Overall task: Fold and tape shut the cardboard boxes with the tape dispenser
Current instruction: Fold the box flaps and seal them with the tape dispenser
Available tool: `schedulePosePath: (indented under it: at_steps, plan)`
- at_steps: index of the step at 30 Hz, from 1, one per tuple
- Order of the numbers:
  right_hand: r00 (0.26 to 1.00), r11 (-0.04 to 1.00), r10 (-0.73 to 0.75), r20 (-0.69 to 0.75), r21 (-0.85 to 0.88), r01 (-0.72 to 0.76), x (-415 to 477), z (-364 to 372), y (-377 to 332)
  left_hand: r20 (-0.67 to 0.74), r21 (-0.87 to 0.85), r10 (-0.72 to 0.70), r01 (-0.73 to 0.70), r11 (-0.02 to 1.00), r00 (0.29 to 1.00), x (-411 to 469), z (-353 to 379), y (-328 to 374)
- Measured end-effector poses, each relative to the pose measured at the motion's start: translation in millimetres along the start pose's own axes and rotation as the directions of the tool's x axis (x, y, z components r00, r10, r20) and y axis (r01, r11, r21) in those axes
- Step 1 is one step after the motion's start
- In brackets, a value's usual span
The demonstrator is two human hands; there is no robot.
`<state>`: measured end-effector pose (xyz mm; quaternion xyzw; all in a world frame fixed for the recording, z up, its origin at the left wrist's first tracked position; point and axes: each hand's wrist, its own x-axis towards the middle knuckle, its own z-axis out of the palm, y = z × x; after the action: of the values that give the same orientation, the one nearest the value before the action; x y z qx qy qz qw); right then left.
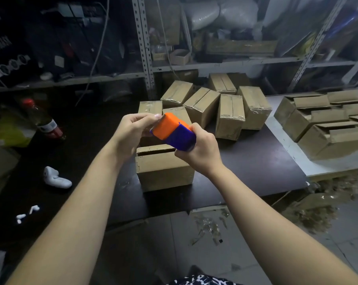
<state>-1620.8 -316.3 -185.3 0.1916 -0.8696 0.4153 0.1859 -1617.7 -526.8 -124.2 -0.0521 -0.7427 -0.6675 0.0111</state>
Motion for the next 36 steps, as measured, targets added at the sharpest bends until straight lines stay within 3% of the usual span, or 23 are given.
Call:
schedulePosePath:
  at_steps: [6,9,13,19,24,28,31,36]
  plan:
    - [0.993,0.995,-0.093,0.068,0.031,0.091,-0.7,0.4,-1.0,0.052,-0.014,-0.061,0.062,0.998,0.997,-10.9,-17.9,1.1]
    - [0.992,0.995,-0.102,0.072,0.018,0.101,-3.2,3.3,0.2,-0.01,0.05,-0.083,0.084,0.995,0.996,-14.8,-16.5,-0.1]
    - [0.989,0.994,-0.098,0.107,-0.044,0.103,-6.6,8.1,1.6,-0.118,0.272,-0.006,0.039,0.962,0.993,-15.8,-10.3,-7.7]
    - [0.993,0.979,-0.096,0.071,-0.174,0.107,-5.8,15.1,-3.5,-0.314,0.326,0.067,0.041,0.944,0.947,-15.9,-5.8,-12.5]
    - [0.995,0.977,-0.087,0.051,-0.19,0.095,-8.2,22.0,-6.2,-0.363,0.419,0.105,0.062,0.906,0.926,-15.2,-12.8,-10.6]
    - [0.989,0.967,-0.076,0.13,-0.232,0.105,0.3,28.8,-8.3,-0.423,0.468,0.152,0.072,0.881,0.893,-14.5,-19.9,-15.0]
    - [0.985,0.96,-0.018,0.174,-0.274,0.066,-0.8,27.0,4.7,-0.553,0.446,0.164,0.125,0.886,0.817,-13.6,-34.2,-23.2]
    - [0.978,0.984,0.059,0.202,-0.178,-0.023,-2.7,24.8,12.4,-0.552,0.352,0.045,0.183,0.918,0.833,-12.1,-45.6,-34.3]
